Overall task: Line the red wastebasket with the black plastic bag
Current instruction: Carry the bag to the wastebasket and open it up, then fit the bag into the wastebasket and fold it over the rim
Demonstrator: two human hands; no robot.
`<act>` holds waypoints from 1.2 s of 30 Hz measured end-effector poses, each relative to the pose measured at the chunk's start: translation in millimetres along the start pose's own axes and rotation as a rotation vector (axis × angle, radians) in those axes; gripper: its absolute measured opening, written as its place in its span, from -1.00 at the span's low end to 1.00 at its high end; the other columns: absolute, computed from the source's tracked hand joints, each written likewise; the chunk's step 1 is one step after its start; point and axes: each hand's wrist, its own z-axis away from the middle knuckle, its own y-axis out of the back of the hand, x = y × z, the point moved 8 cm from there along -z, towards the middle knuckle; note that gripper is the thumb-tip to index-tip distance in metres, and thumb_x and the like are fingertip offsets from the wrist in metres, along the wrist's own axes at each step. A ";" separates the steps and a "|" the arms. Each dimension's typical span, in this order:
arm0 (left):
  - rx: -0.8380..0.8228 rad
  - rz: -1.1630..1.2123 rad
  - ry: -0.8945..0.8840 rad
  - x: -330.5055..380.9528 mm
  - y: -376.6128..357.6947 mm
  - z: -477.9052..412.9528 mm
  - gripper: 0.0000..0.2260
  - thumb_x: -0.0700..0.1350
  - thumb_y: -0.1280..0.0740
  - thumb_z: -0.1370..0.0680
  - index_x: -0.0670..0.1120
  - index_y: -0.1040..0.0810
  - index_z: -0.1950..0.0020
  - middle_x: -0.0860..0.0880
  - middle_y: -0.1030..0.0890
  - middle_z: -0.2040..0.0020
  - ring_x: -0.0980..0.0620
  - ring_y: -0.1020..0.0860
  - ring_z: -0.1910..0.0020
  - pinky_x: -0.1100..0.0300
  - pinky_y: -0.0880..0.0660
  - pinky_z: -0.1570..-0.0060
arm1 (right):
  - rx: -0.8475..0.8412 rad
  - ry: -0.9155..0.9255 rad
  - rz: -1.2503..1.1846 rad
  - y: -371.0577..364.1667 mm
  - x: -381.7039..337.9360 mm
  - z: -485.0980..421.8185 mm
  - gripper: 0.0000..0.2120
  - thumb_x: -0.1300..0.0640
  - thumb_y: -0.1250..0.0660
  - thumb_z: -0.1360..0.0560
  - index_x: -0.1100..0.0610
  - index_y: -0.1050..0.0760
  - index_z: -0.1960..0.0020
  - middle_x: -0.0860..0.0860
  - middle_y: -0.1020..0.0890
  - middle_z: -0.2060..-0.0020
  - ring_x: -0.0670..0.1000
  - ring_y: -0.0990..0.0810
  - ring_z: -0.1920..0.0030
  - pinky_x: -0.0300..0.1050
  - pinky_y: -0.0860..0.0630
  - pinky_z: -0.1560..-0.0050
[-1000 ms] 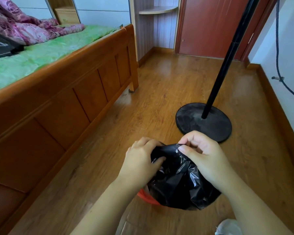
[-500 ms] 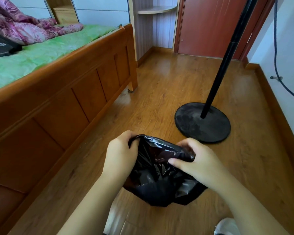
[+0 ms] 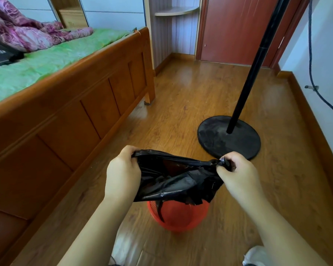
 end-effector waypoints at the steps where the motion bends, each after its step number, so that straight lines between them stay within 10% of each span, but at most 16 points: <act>1: -0.039 0.039 0.062 -3.2 -4.6 -1.5 -0.75 -0.30 -0.10 -0.56 -0.06 -0.51 -0.03 0.07 -0.52 0.24 0.19 -0.46 0.30 0.35 -0.33 0.44 | -0.003 -0.036 -0.025 -0.7 4.2 -0.8 -0.78 0.29 -0.29 -0.41 -0.03 -0.43 0.27 -0.05 -0.54 0.36 -0.18 -0.52 0.36 -0.40 -0.38 0.48; 5: -0.174 0.191 0.151 -4.1 -20.7 -6.2 -0.86 -0.16 -0.17 -0.55 -0.03 -0.51 0.07 -0.01 -0.58 0.15 0.13 -0.51 0.22 0.28 -0.37 0.39 | 0.014 -0.133 -0.187 1.4 10.6 -2.2 -0.78 0.34 -0.25 -0.42 0.02 -0.44 0.24 0.00 -0.55 0.28 0.06 -0.58 0.22 0.00 -0.58 0.26; 9: -0.263 0.310 0.113 7.3 -29.1 -3.5 -0.73 0.17 -0.39 -0.36 0.00 -0.51 0.14 0.03 -0.61 0.19 0.11 -0.58 0.24 0.38 -0.43 0.45 | 0.130 -0.160 -0.365 19.7 11.8 -8.1 -0.77 0.34 -0.22 -0.45 0.02 -0.44 0.20 -0.01 -0.54 0.20 -0.03 -0.57 0.24 -0.30 -0.48 0.47; 13: -0.328 0.142 0.024 11.4 -42.4 -3.0 -0.74 -0.06 -0.48 -0.33 0.02 -0.46 0.08 0.09 -0.56 0.21 0.20 -0.53 0.28 0.45 -0.37 0.53 | 0.185 -0.238 -0.453 31.5 23.8 -11.6 -0.78 0.36 -0.18 -0.45 0.06 -0.44 0.14 0.04 -0.55 0.16 0.02 -0.59 0.23 -0.32 -0.48 0.50; 20: -0.663 -0.338 -0.027 -25.0 -100.2 12.6 -0.89 -0.28 -0.19 -0.46 -0.11 -0.42 0.23 -0.02 -0.47 0.31 0.01 -0.45 0.30 0.27 -0.29 0.46 | -0.184 -0.156 0.251 -10.7 48.3 -4.8 -0.72 0.41 -0.18 -0.36 0.05 -0.47 0.27 0.00 -0.51 0.27 -0.02 -0.46 0.29 -0.27 -0.26 0.45; 23: -0.810 -0.479 0.039 -51.9 -117.6 22.0 -0.80 -0.29 -0.15 -0.48 -0.14 -0.36 0.34 -0.07 -0.41 0.39 0.03 -0.41 0.43 0.21 -0.28 0.51 | -0.281 -0.165 0.324 -32.7 61.6 3.0 -0.71 0.43 -0.16 -0.35 0.06 -0.43 0.32 0.01 -0.49 0.24 -0.03 -0.43 0.28 -0.32 -0.25 0.46; 27: -0.854 -0.500 0.112 -89.5 -132.6 41.6 -0.87 -0.25 -0.19 -0.47 -0.20 -0.52 0.10 -0.17 -0.60 0.13 -0.11 -0.57 0.09 0.12 -0.42 0.27 | -0.377 -0.200 0.319 -63.8 84.2 20.9 -0.69 0.44 -0.18 -0.35 0.04 -0.35 0.35 -0.02 -0.46 0.25 -0.11 -0.42 0.31 -0.33 -0.26 0.46; 32: -0.808 -0.500 0.194 -120.7 -143.7 28.7 -0.86 -0.26 -0.18 -0.46 -0.13 -0.37 0.31 0.00 -0.39 0.42 -0.02 -0.46 0.28 0.19 -0.32 0.41 | -0.397 -0.189 0.332 -81.7 97.4 11.4 -0.71 0.42 -0.19 -0.38 0.06 -0.31 0.34 0.02 -0.47 0.24 -0.04 -0.43 0.31 -0.27 -0.29 0.44; 36: -0.789 -0.495 0.089 -109.4 -163.4 2.1 -0.92 -0.28 -0.17 -0.46 -0.14 -0.41 0.13 -0.08 -0.55 0.19 -0.05 -0.49 0.16 0.18 -0.36 0.28 | -0.436 -0.022 0.459 -93.1 95.0 -22.5 -0.74 0.45 -0.15 -0.39 0.10 -0.33 0.27 0.03 -0.45 0.19 0.02 -0.43 0.21 -0.17 -0.31 0.31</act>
